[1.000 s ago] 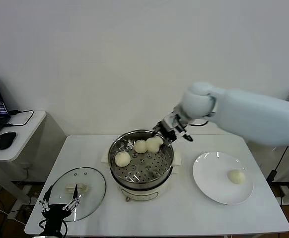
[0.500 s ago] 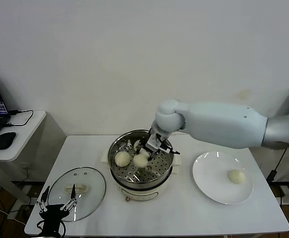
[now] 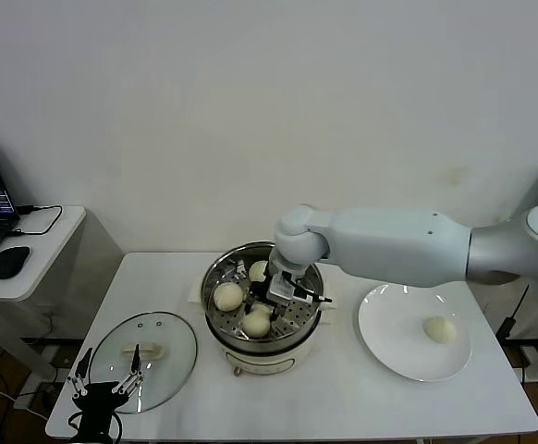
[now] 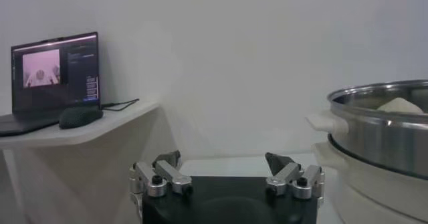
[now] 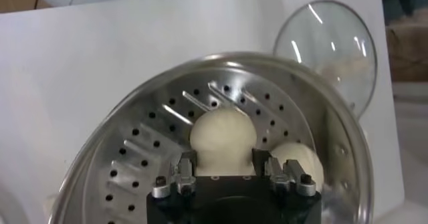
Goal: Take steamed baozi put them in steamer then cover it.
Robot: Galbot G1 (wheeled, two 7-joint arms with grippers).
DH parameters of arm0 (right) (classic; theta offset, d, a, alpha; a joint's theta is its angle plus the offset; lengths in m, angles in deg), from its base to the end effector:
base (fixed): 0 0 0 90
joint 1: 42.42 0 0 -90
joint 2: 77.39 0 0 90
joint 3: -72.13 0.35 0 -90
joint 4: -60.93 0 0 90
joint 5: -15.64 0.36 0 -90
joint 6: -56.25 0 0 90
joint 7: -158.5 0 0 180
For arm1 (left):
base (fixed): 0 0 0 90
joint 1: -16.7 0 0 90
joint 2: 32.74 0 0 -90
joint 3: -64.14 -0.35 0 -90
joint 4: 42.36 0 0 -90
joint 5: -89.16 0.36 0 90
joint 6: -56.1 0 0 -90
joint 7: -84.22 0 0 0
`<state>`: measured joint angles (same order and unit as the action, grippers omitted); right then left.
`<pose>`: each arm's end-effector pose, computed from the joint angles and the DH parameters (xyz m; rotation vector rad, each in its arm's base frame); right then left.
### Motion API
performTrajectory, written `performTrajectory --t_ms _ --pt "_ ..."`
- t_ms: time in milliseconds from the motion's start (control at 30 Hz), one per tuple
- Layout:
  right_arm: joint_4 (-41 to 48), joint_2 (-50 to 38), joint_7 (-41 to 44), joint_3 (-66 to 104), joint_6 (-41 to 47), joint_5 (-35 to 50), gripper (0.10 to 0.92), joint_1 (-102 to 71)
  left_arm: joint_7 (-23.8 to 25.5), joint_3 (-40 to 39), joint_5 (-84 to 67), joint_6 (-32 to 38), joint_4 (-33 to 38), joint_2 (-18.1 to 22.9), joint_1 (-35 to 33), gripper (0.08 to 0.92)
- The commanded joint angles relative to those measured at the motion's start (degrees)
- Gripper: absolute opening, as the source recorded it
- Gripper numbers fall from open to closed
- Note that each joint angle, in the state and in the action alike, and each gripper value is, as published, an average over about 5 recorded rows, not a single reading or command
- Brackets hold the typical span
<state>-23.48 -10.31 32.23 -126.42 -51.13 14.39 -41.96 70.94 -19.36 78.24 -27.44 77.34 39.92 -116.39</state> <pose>0.4878 0.1629 -0.1101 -2.1367 0.5560 -2.1233 0.1222 0.0849 -0.3242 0.2387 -3.0316 -0.1959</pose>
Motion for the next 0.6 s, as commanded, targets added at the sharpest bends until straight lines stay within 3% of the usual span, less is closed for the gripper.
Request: performTrajectory --t_ms 33,200,367,600 --pt "0.4 0.0 0.0 0.4 -1.9 -1.0 0.543 0.7 0.0 0.0 0.0 0.0 -0.1 0.0 0.1 0.823" --pt "-0.5 -3.8 1.8 1.7 1.3 2.6 0.656 3.6 0.0 0.0 0.0 0.0 -0.1 -0.3 0.3 0.823" --pt "-2.7 -12.1 7.1 3.8 11.8 12.2 0.789 8.0 0.1 0.3 -0.2 -0.1 0.1 -0.8 0.3 0.823" --pt "-8.0 -26.3 10.6 5.3 27.3 13.9 0.822 10.1 0.1 -0.2 -0.2 0.0 -0.3 -1.7 0.8 0.823"
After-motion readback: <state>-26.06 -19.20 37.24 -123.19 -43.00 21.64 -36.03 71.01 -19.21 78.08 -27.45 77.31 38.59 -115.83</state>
